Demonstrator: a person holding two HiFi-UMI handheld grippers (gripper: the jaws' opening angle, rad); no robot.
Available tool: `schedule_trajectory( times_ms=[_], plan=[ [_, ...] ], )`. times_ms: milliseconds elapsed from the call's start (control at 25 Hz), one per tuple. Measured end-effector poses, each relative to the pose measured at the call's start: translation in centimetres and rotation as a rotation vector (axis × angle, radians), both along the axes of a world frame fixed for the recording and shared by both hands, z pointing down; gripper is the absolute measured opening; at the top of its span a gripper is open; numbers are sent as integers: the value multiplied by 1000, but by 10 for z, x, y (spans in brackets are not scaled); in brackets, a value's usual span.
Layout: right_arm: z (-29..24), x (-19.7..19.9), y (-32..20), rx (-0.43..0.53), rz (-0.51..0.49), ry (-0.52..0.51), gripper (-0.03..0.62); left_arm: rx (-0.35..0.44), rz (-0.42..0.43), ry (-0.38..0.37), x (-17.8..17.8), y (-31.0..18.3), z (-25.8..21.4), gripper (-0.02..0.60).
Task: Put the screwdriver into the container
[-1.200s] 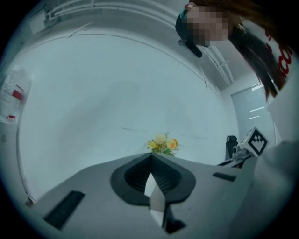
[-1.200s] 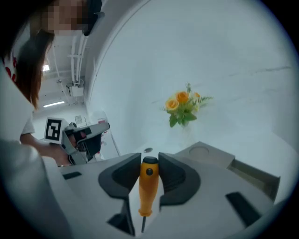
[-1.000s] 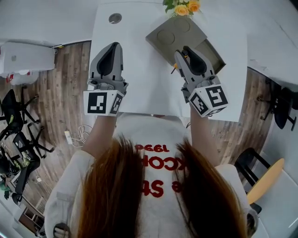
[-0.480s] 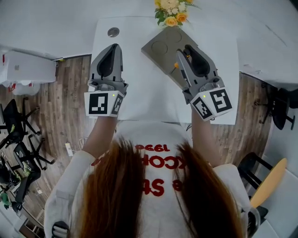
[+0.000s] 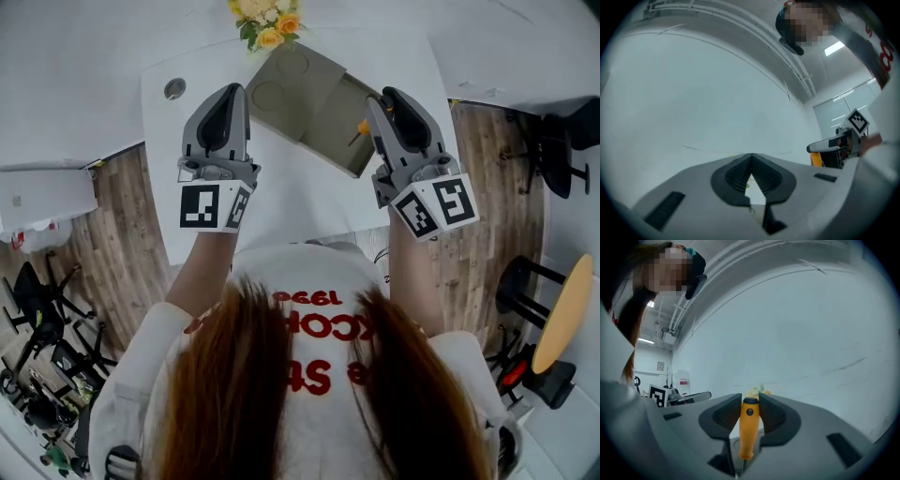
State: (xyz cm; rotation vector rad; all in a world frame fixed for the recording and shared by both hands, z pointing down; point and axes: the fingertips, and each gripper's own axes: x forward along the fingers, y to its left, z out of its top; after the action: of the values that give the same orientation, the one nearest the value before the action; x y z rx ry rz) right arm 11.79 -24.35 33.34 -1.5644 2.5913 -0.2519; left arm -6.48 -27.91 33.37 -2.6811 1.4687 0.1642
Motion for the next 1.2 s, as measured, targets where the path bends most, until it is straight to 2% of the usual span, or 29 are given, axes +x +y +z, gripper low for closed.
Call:
schedule_trajectory(
  times_ms=[160, 320, 840, 1200],
  plan=[
    [5, 27, 8, -22, 61, -5, 114, -10, 47, 1, 23, 0, 3, 6],
    [22, 36, 8, -65, 76, -6, 114, -31, 70, -13, 35, 0, 13, 6],
    [163, 35, -17, -403, 43, 51, 114, -127, 69, -56, 48, -11, 60, 6],
    [202, 33, -27, -514, 21, 49, 118, -185, 59, -64, 48, -18, 87, 6]
  ],
)
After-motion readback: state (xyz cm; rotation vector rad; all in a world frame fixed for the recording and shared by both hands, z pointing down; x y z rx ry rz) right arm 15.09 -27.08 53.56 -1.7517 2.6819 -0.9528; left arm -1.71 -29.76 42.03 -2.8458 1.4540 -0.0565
